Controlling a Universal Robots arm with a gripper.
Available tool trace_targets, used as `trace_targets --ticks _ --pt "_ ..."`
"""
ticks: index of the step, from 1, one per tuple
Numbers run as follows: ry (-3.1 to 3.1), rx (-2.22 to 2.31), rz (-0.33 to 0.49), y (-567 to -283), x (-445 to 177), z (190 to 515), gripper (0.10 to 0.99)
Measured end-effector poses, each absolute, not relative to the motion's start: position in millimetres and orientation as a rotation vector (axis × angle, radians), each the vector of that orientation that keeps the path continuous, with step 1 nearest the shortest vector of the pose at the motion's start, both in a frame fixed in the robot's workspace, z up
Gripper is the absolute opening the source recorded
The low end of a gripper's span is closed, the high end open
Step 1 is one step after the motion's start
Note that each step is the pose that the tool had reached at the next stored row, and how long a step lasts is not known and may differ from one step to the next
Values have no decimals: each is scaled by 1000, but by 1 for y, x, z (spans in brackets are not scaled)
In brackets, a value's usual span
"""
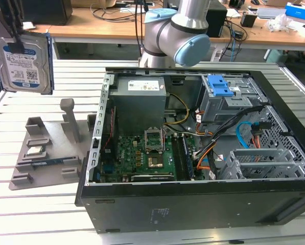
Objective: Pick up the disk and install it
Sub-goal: 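Pick up the disk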
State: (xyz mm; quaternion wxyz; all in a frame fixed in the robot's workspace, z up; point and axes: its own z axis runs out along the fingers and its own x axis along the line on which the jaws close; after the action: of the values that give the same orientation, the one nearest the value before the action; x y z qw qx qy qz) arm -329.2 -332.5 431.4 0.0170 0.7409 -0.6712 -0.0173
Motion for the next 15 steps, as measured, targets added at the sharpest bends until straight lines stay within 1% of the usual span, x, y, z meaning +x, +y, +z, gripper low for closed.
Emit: trace_targets --ticks 15 --pt "-2086 2302 -55 -330 -329 464 369"
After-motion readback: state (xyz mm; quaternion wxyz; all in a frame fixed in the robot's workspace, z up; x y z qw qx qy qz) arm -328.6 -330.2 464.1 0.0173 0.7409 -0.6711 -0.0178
